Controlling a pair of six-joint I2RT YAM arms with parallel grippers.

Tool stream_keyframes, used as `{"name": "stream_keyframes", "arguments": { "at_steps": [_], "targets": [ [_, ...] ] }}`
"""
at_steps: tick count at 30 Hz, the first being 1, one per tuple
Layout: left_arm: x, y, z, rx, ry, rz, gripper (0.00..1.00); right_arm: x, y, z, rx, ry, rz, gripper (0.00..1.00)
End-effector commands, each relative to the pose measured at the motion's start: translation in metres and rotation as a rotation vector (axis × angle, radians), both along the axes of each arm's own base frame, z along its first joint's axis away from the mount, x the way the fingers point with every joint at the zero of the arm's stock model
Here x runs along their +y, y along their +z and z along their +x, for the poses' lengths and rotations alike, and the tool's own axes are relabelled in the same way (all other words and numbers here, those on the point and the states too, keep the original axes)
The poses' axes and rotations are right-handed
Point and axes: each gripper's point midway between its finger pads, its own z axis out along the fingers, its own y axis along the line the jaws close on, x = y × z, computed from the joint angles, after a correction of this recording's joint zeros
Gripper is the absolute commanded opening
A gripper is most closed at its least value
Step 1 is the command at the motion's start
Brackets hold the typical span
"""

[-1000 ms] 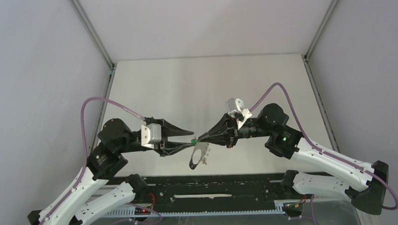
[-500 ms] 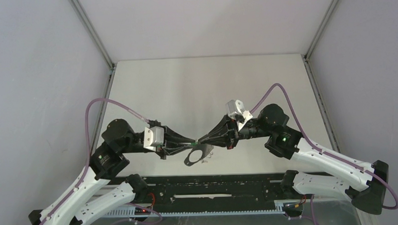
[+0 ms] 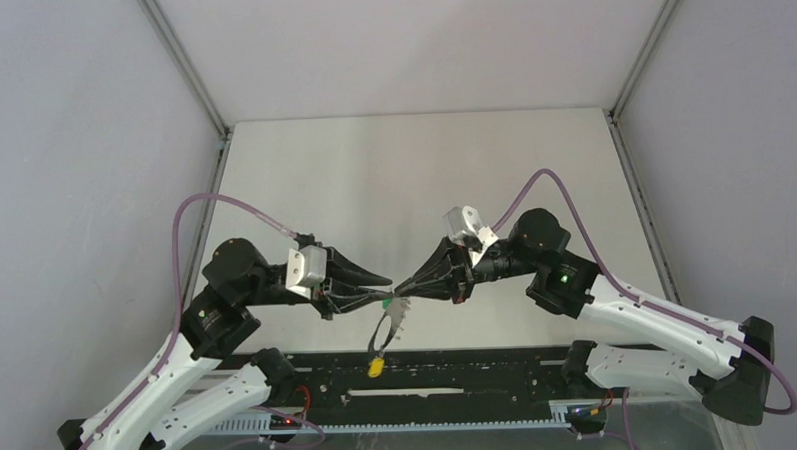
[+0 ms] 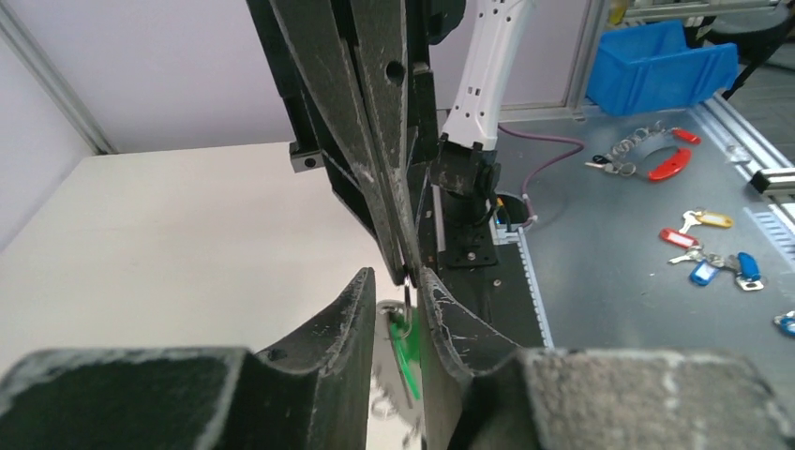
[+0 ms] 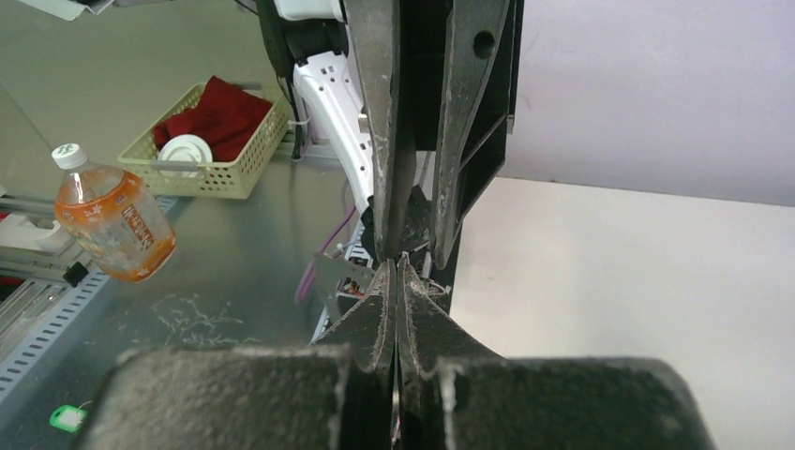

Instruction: Put the keys on the keyring

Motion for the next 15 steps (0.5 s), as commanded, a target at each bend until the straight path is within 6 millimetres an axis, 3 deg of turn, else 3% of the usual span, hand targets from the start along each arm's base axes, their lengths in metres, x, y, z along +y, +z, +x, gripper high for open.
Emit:
{"name": "stream_keyframes", "arguments": {
  "at_steps": [1,7,10,15],
  "targets": [
    [-0.001,0.004,-0.009,0.039,-0.048,-0.016,0.28,-0.001,0.018,-0.005,-0.05,0.029,0.041,0.0],
    [0.006,-0.011,-0.016,-0.045,-0.084,0.05,0.3,-0.001,0.017,-0.006,-0.038,0.043,0.037,0.0],
    [0.008,-0.019,-0.01,-0.046,-0.043,0.073,0.4,0.0,0.017,-0.006,-0.035,0.046,0.038,0.0],
    [0.008,-0.025,0.001,-0.042,0.017,0.072,0.4,0.0,0.02,-0.007,-0.035,0.05,0.048,0.0]
  ]
}}
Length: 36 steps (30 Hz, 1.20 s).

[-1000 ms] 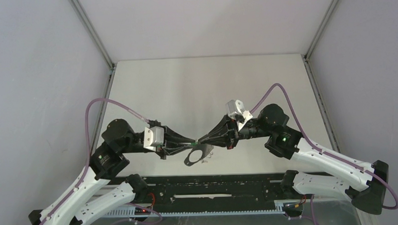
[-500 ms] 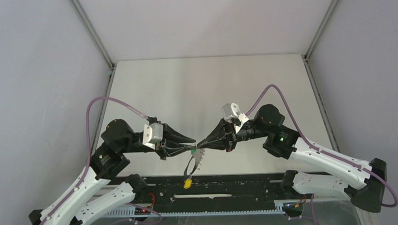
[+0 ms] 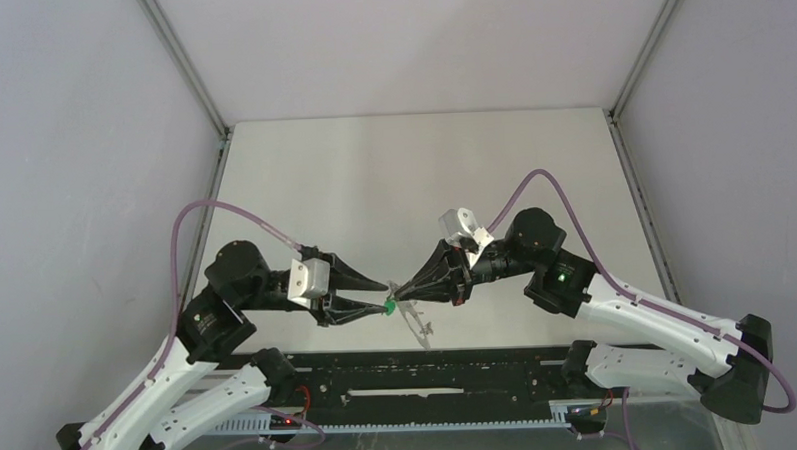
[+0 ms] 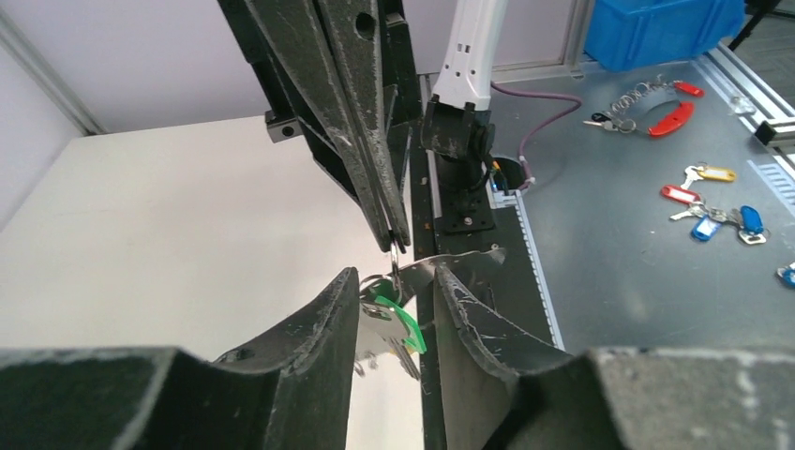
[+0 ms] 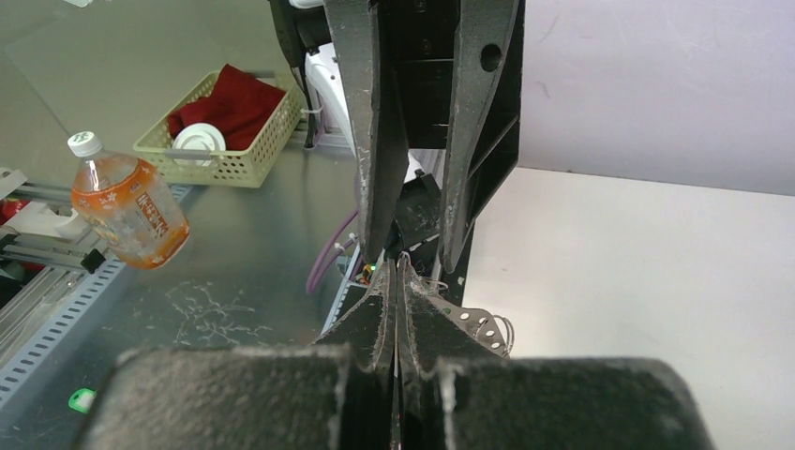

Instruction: Put the keys on the keyring

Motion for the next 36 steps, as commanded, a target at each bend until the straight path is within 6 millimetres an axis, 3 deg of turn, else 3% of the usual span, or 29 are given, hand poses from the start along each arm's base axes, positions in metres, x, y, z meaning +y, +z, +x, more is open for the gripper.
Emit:
{"name": "stream_keyframes", "arguments": {
  "at_steps": [1,15,23,32,36],
  "targets": [
    [0.0,-0.005,0.011,-0.021,0.054,0.0,0.38,-0.002,0.03,-0.003,-0.049,0.013,0.084,0.0],
    [-0.002,-0.015,0.004,0.027,0.013,0.01,0.31,0.001,0.029,0.001,-0.048,-0.013,0.084,0.0],
    [-0.005,-0.004,0.014,0.005,0.061,-0.03,0.25,0.004,0.025,-0.001,-0.039,-0.001,0.074,0.0],
    [-0.002,-0.017,0.012,-0.009,0.054,0.008,0.01,0.004,0.026,-0.001,-0.039,-0.004,0.077,0.0],
    [0.0,-0.025,0.013,-0.023,0.056,0.034,0.0,0.0,0.027,0.003,-0.036,-0.03,0.068,0.0]
  ]
}}
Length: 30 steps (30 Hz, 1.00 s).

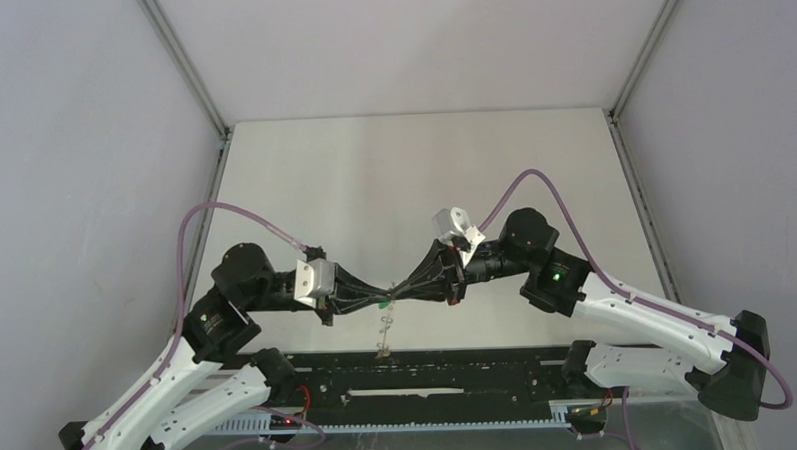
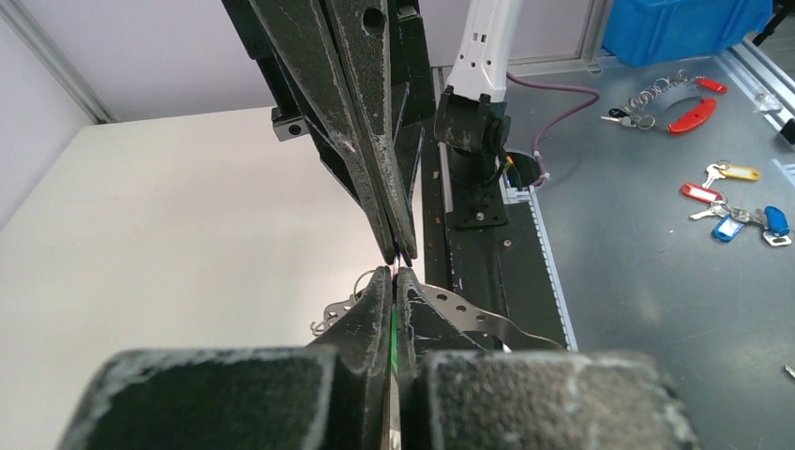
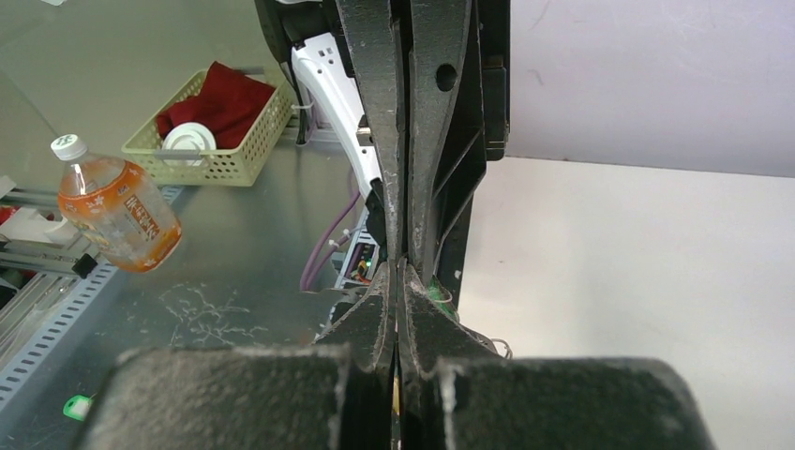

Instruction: Put the keys on the keyring

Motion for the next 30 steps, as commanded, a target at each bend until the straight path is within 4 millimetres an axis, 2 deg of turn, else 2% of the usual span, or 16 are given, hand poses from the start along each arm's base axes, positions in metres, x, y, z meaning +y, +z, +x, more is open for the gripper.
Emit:
{"name": "stream_keyframes", "arguments": {
  "at_steps": [1,4,7,11,12,18,30],
  "targets": [
    [0.002,-0.015,0.003,-0.02,0.012,0.036,0.0,-0.007,0.032,-0.001,-0.049,-0.02,0.07,0.03],
    [0.003,-0.014,0.004,-0.024,0.018,0.04,0.0,-0.011,0.026,0.005,-0.047,-0.051,-0.006,0.14],
    [0.003,-0.012,0.005,-0.026,0.022,0.045,0.0,-0.017,0.015,0.015,-0.033,-0.1,-0.126,0.32],
    [0.004,-0.01,0.008,-0.022,0.041,0.052,0.0,-0.024,0.0,0.022,-0.042,-0.116,-0.315,0.45],
    [0.003,-0.009,0.009,-0.017,0.046,0.054,0.0,-0.024,0.002,0.023,-0.056,-0.118,-0.353,0.47],
    [0.002,-0.008,0.011,-0.007,0.042,0.073,0.0,-0.022,-0.014,0.029,-0.14,-0.123,-0.545,0.47],
    [0.001,-0.006,0.017,-0.012,0.068,0.082,0.0,-0.009,-0.018,0.024,-0.235,-0.077,-0.653,0.41]
  ]
}}
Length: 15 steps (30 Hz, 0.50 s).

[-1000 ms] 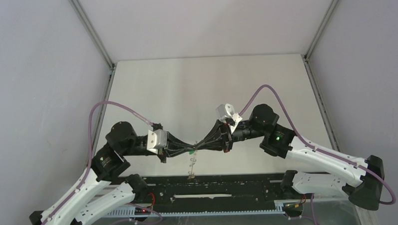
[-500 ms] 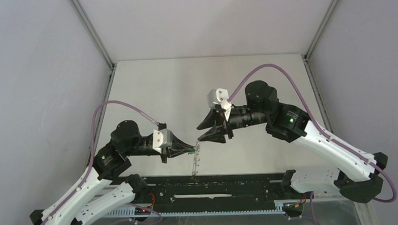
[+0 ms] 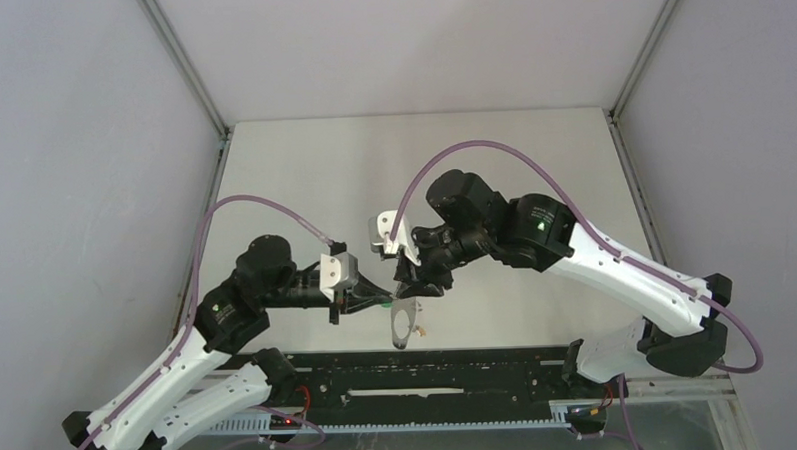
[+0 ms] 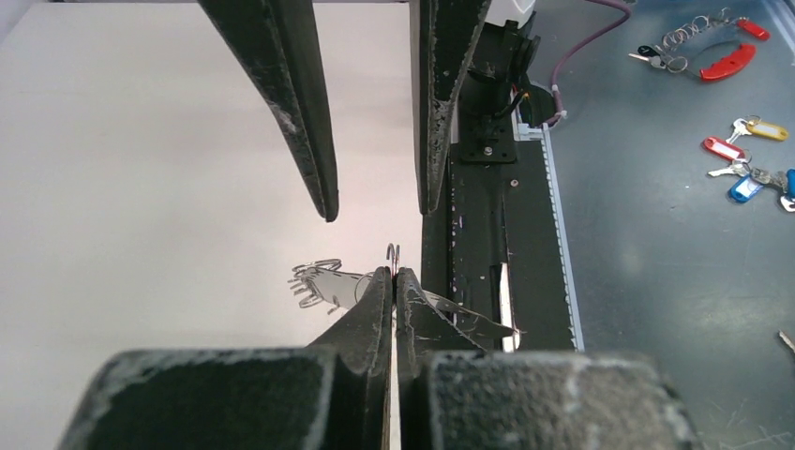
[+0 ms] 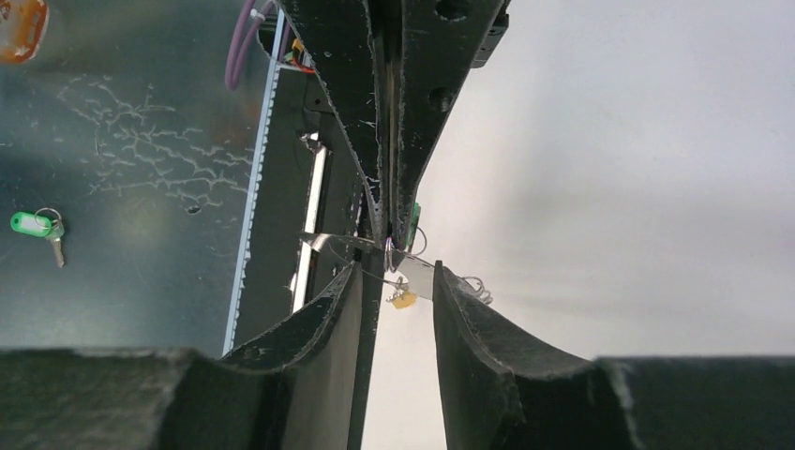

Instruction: Put the keys on the keyring

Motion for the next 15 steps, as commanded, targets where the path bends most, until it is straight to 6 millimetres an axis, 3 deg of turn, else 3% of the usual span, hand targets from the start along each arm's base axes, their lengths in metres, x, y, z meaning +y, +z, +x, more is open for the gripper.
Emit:
{"name": "stream_keyframes", "arguments": {
  "at_steps": [1,15],
  "targets": [
    [0.0,0.037,0.004,-0.098,0.013,-0.072,0.0,-0.004,0.007,0.0,-0.057,0.013,-0.027,0.4],
    [-0.001,0.049,0.007,-0.12,0.022,-0.105,0.0,0.009,0.003,-0.002,-0.057,0.025,-0.032,0.28]
  ]
}}
